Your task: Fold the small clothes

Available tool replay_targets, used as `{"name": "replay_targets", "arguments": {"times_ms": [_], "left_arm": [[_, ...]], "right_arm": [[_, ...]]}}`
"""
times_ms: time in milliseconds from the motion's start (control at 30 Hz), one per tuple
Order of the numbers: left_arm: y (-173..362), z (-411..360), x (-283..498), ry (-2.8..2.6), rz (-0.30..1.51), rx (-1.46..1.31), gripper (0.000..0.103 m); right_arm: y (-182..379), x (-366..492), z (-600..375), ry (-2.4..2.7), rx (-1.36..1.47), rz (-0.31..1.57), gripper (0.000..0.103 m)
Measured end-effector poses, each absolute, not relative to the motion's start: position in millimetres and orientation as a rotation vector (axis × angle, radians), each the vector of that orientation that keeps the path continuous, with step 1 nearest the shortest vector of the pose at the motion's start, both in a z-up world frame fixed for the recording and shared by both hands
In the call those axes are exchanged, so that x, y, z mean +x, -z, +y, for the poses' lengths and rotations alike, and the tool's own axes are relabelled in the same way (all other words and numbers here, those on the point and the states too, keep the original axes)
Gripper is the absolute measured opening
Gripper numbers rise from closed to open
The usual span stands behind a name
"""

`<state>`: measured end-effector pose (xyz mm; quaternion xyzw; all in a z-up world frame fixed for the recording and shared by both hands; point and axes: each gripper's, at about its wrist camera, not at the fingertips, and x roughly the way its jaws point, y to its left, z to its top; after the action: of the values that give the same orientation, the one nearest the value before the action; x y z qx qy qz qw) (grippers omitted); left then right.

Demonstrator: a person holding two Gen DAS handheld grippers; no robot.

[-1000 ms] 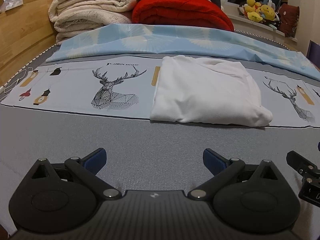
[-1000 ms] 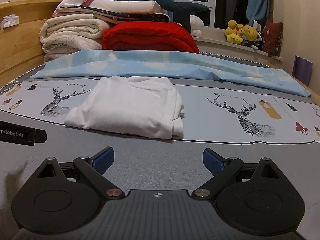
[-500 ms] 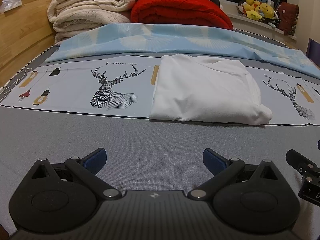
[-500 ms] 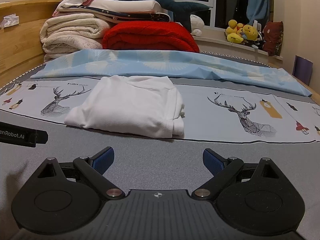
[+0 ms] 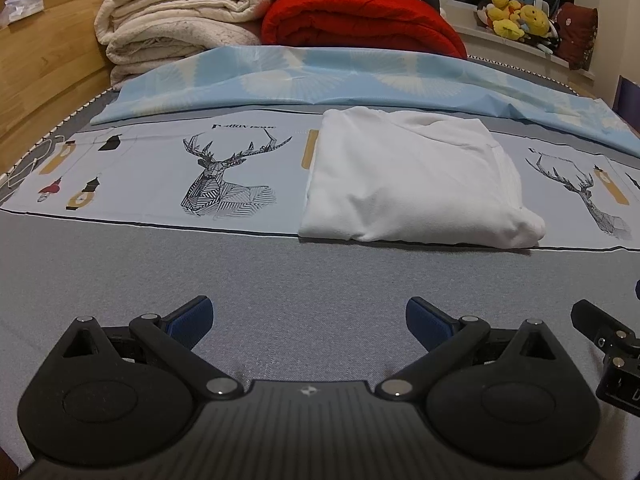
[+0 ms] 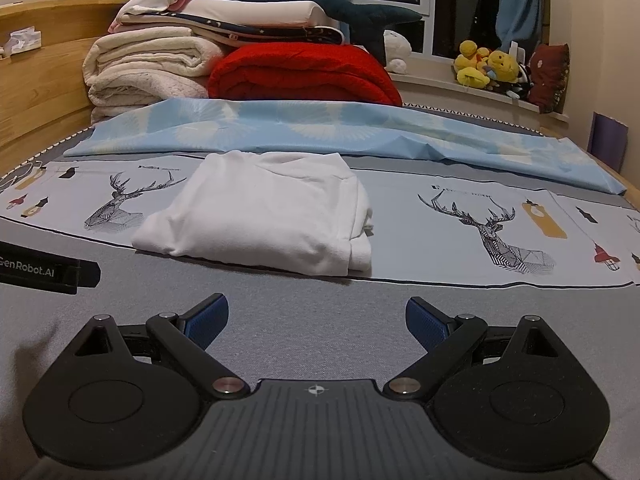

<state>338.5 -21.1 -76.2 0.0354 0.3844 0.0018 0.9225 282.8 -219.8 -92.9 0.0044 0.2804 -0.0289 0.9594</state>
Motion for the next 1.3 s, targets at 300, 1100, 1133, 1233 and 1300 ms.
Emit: {"name": "replay_targets", "arguments": {"times_ms": [300,1100,1133,1233,1300], "left_arm": [[76.9,-22.5,338.2,-0.006,0.787,0.082,0.103],[80.2,-25.8,338.6,0.003,0.803,0.088,0.103],[80.6,-26.2,338.5,0.005,0.804,0.090,0.103],[81.6,-27.4,337.1,0.007,0.803,0.098,0.103],[82.3,-28.2,336.8,0.008,0.803,0.105,0.103]], "right_arm": [[92.6,282.5,-219.5,0.056,0.011,0.568,0.095],[93.5,280.6,-219.1,0.043,0.013,0.564,0.096],[93.6,280.9,-219.0,0.043,0.012,0.564,0.096],[93.4,280.7,-218.8,0.042,0.014,0.561,0.096],[92.8,280.2,-218.6,0.033,0.023,0.554,0.096]]}}
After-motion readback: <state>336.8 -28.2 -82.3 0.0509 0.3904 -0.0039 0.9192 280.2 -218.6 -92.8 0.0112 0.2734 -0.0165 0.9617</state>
